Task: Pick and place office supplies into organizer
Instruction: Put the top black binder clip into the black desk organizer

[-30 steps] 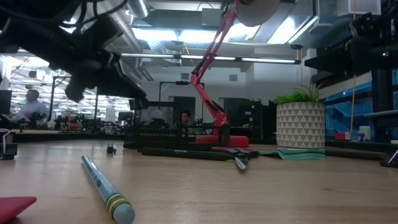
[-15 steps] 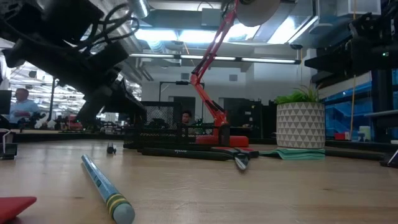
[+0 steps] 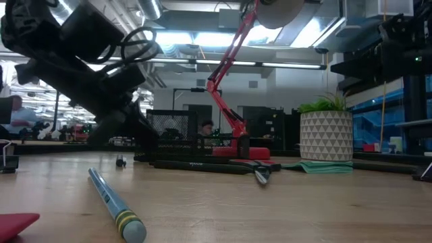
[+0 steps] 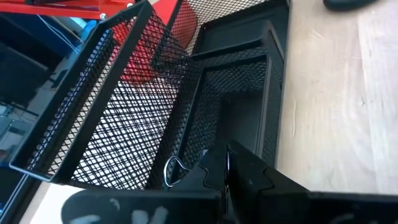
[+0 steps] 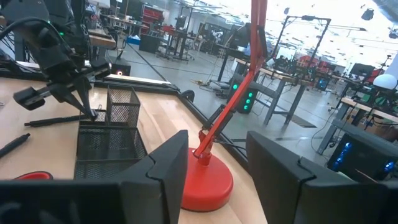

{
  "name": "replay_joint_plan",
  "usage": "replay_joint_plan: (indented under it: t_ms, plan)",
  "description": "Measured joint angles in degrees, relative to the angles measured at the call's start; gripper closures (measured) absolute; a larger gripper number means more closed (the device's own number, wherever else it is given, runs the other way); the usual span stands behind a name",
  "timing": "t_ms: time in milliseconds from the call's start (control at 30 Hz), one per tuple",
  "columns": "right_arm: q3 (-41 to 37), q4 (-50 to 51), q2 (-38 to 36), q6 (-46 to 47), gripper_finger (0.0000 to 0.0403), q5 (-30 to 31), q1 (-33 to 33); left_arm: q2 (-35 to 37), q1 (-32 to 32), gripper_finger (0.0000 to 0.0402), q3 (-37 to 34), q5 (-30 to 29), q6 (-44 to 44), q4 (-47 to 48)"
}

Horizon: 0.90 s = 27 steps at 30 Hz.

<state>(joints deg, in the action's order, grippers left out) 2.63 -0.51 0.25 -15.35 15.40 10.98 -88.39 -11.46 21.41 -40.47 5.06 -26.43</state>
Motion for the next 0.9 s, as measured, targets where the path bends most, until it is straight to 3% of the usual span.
replay_joint_plan:
  t_ms: [900]
  plan:
    - [0.00, 0.02, -0.01, -0.07, 0.0237, -0.01, -0.02, -0.29, 0.00, 0.0391, -0.02, 0.22, 0.20, -1.04]
